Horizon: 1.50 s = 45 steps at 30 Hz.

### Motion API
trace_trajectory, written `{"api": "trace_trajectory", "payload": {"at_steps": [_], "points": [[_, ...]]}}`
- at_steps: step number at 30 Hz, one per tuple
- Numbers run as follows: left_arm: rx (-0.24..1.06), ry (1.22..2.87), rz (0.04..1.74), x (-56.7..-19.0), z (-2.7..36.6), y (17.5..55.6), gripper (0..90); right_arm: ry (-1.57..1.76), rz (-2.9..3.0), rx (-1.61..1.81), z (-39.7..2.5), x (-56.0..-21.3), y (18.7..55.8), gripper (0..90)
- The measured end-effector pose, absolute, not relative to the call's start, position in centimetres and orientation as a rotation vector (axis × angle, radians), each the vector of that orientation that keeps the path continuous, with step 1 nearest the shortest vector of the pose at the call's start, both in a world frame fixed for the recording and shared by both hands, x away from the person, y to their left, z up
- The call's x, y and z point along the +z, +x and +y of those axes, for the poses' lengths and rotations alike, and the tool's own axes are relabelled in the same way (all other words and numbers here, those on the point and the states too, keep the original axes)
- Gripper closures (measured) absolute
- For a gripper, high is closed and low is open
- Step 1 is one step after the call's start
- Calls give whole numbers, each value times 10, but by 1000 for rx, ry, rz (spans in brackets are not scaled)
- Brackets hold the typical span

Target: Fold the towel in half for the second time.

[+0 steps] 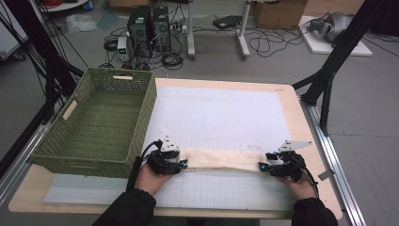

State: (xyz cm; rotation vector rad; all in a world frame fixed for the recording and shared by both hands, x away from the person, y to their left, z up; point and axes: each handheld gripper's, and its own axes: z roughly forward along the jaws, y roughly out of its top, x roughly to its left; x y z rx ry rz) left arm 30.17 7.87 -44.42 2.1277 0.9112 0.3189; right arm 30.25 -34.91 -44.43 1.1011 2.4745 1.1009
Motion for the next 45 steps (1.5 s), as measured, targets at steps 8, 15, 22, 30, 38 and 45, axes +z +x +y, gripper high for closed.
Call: {"api": "trace_trajectory", "payload": {"at_steps": [8, 15, 22, 30, 38, 45], "points": [[298, 2126, 901, -444, 78, 301, 609, 1067, 2513, 1122, -347, -443, 301, 603], [296, 2134, 893, -444, 77, 300, 671, 1056, 2534, 1132, -347, -443, 301, 637], [284, 2125, 891, -444, 78, 301, 684, 1054, 2545, 1140, -348, -443, 303, 651], [274, 2124, 887, -445, 78, 302, 684, 1056, 2541, 1144, -348, -444, 304, 653], [279, 2130, 891, -444, 77, 302, 687, 1042, 2546, 1139, -347, -443, 303, 652], [275, 2135, 875, -444, 76, 301, 749, 1014, 2549, 1135, -346, -443, 303, 697]]}}
